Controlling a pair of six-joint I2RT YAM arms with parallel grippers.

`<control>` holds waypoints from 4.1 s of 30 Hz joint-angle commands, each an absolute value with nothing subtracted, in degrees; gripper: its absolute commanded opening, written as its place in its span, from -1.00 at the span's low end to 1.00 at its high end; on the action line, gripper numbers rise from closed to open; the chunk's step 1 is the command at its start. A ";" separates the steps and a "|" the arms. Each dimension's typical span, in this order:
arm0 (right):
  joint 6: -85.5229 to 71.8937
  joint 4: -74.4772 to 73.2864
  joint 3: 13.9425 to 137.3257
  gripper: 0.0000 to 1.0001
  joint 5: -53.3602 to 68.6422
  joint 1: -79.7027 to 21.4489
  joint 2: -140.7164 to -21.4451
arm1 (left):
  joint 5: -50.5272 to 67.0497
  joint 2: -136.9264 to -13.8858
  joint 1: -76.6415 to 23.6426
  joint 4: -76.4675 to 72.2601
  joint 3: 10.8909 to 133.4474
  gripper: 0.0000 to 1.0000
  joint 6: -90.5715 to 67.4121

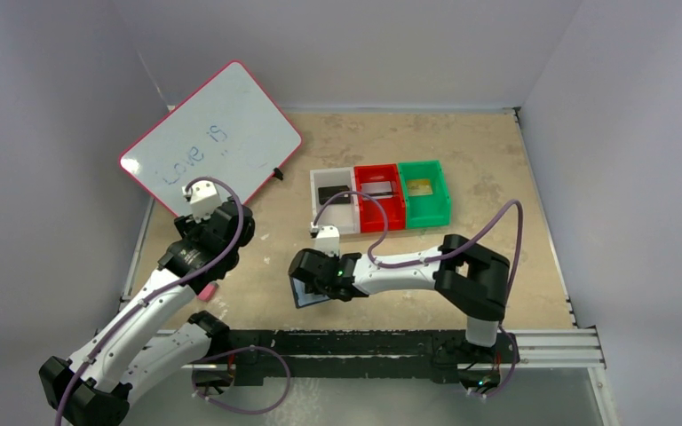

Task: Take the credit cards out of the card holder

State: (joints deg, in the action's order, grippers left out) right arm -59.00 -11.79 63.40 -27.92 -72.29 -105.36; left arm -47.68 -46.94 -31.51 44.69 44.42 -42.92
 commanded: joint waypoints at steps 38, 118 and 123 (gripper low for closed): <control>-57.20 -20.22 66.62 0.04 -30.06 -73.96 -111.51 | -48.17 -46.82 -31.03 44.19 46.22 0.65 -43.42; -76.93 37.17 25.44 -1.00 -4.13 -61.99 -96.72 | -18.60 -64.22 -58.07 9.56 24.44 0.32 -68.85; -77.09 39.79 24.07 -0.97 -3.54 -61.88 -96.31 | -22.56 -71.19 -61.16 10.62 26.71 0.30 -69.58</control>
